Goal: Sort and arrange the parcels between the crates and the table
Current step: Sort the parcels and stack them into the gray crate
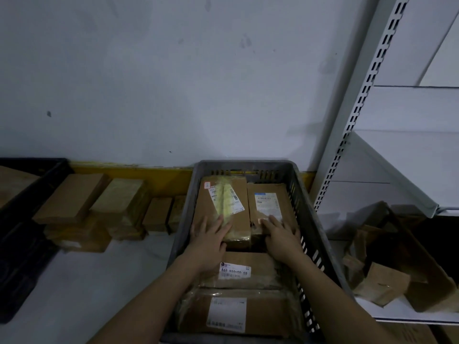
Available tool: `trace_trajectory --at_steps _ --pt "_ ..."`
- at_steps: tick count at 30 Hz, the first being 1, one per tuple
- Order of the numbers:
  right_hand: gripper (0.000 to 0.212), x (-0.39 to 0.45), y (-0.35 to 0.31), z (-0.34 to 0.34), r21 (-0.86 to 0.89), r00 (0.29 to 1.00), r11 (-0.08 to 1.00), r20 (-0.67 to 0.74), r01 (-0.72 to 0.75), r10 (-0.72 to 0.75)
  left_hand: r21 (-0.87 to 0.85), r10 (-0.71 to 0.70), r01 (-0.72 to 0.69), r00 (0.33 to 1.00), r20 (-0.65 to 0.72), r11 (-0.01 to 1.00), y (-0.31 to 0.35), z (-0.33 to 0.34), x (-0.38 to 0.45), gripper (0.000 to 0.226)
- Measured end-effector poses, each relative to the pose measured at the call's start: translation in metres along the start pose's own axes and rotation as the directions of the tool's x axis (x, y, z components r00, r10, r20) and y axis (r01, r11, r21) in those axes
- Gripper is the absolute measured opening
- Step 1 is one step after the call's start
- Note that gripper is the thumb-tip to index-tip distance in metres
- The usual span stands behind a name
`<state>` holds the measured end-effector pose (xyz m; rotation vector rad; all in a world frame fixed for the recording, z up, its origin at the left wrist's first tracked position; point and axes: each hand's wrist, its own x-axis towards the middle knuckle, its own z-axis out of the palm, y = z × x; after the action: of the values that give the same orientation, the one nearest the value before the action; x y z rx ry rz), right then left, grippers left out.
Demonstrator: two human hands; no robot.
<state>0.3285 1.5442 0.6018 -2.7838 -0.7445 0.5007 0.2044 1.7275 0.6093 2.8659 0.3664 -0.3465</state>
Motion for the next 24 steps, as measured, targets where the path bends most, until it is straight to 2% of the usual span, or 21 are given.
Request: trace_trajectory --at_steps 2,5,8,11,16,21,24 --pt "0.06 0.0 -0.004 -0.007 0.055 1.0 0.998 0.011 0.003 -0.004 0.005 -0.003 0.003 0.999 0.049 1.0 0.002 -0.009 -0.001 0.066" --pt "0.048 -0.001 -0.012 -0.023 0.092 0.997 0.995 -0.068 0.047 -0.041 -0.117 0.022 -0.015 0.998 0.06 0.993 0.007 -0.033 -0.002 0.061" --pt "0.031 -0.003 -0.025 -0.041 0.117 0.983 0.985 -0.148 0.125 -0.107 -0.151 0.047 -0.067 0.99 -0.132 0.986 0.007 -0.053 -0.012 0.053" --pt "0.027 -0.008 -0.047 -0.053 0.157 0.97 0.965 -0.16 0.208 -0.183 -0.132 0.029 -0.069 0.958 -0.284 0.989 -0.005 -0.065 -0.03 0.044" --pt "0.031 -0.01 -0.104 -0.062 0.126 0.921 0.921 -0.181 0.368 -0.344 -0.141 -0.137 0.084 0.896 -0.422 0.986 -0.056 -0.075 -0.058 0.038" --pt "0.031 -0.013 -0.17 -0.052 0.154 0.88 0.872 -0.186 0.465 -0.437 -0.261 -0.337 0.242 0.838 -0.429 0.935 -0.125 -0.078 -0.087 0.041" --pt "0.029 -0.009 -0.208 -0.04 0.145 0.857 0.847 -0.161 0.512 -0.49 -0.323 -0.411 0.293 0.818 -0.403 0.9 -0.161 -0.076 -0.103 0.055"
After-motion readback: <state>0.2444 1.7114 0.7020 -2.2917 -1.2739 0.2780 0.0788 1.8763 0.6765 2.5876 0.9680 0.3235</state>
